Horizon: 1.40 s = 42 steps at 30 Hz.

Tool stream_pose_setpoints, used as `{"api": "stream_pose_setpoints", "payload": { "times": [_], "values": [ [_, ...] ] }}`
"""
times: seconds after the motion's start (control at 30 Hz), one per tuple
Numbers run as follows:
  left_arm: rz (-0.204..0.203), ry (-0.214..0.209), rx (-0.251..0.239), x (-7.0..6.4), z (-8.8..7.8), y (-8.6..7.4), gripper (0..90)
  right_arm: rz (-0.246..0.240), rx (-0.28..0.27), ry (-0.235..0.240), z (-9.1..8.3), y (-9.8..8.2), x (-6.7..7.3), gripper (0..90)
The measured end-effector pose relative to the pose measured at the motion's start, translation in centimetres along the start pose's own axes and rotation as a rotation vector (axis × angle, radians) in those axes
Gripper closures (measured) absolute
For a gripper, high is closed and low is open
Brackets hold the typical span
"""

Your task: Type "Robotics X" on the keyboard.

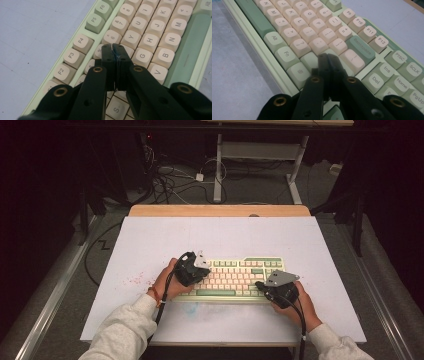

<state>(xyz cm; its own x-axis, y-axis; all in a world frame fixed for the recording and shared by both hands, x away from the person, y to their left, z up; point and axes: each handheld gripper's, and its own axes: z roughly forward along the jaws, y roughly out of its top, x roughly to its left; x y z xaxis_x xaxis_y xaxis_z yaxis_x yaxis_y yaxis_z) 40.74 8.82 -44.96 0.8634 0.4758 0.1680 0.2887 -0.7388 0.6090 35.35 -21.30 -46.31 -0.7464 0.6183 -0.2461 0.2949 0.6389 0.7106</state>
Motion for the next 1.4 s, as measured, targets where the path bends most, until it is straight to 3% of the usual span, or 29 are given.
{"api": "stream_pose_setpoints", "payload": {
  "times": [0.53, 0.77, 0.97, 1.17, 1.2, 1.27, 1.4],
  "values": [
    [0.017, 0.008, 0.009, -0.4, 0.0, 0.1, 86.0, -0.002, 0.003, -0.004, 0.0, 0.0, 0.1, 90.0],
    [0.040, 0.032, 0.034, -0.7, 0.3, 0.2, 87.0, -0.001, 0.005, -0.007, 0.0, 0.0, 0.1, 90.0],
    [0.045, 0.045, -0.012, -0.7, -0.7, 0.2, 85.7, -0.001, 0.006, -0.003, -0.2, 0.2, 0.0, 90.0],
    [0.048, 0.064, -0.099, -0.8, -2.5, -0.3, 81.8, -0.005, -0.019, -0.004, -0.8, 0.4, 0.3, 90.0],
    [0.053, 0.084, -0.108, -0.9, -2.8, -0.5, 78.5, -0.011, -0.022, -0.004, -0.9, 0.5, 0.3, 90.0],
    [0.055, 0.077, -0.137, -1.1, -3.4, -0.9, 76.3, -0.009, -0.030, -0.004, -1.1, 0.6, 0.4, 90.0],
    [0.069, 0.105, -0.167, -1.3, -4.4, -1.8, 65.2, -0.009, -0.046, -0.002, -1.5, 0.8, 0.4, 90.0]
  ]
}}
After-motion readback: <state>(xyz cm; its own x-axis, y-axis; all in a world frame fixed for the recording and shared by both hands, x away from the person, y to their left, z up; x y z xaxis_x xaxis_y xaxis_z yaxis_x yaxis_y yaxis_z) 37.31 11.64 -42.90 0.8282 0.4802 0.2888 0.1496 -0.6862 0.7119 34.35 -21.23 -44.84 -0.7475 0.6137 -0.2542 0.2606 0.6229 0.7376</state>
